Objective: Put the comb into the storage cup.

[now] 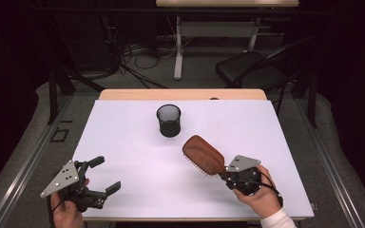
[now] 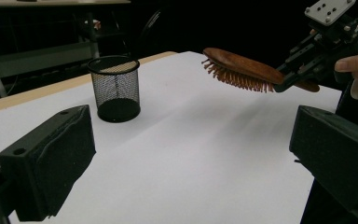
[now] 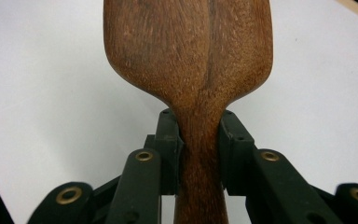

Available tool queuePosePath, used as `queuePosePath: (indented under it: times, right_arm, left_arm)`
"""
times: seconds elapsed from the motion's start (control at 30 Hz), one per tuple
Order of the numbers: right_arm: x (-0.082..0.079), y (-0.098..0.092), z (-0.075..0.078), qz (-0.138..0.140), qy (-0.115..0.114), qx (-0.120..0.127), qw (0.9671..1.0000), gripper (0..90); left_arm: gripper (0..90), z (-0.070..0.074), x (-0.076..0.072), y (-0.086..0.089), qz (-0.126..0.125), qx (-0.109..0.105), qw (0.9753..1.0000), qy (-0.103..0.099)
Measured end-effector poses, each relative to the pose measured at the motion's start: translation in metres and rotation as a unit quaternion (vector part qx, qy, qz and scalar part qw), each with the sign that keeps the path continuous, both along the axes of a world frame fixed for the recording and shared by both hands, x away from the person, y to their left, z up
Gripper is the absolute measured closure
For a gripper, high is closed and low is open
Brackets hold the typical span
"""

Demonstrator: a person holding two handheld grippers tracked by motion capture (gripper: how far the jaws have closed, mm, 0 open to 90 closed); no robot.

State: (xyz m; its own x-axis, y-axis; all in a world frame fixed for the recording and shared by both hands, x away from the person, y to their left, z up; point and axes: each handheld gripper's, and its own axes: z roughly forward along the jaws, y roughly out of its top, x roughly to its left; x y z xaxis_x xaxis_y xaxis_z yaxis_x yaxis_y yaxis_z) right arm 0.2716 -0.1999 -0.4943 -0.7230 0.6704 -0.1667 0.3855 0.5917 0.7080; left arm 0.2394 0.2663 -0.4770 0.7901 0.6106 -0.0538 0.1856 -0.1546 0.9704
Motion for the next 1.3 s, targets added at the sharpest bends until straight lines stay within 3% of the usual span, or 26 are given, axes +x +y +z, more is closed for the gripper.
queuePosePath:
  times: [0.6, 1.3]
  right_arm:
    - [0.007, 0.019, 0.015, -0.006, -0.036, 0.034, 0.9988, 72.2]
    - [0.019, 0.046, 0.030, -0.008, -0.075, 0.085, 0.9935, 72.2]
  left_arm:
    - [0.2, -0.002, 0.002, -0.001, 0.001, 0.005, 0.9999, 0.010]
    - [0.2, -0.004, 0.003, -0.002, 0.003, 0.003, 0.9998, 0.019]
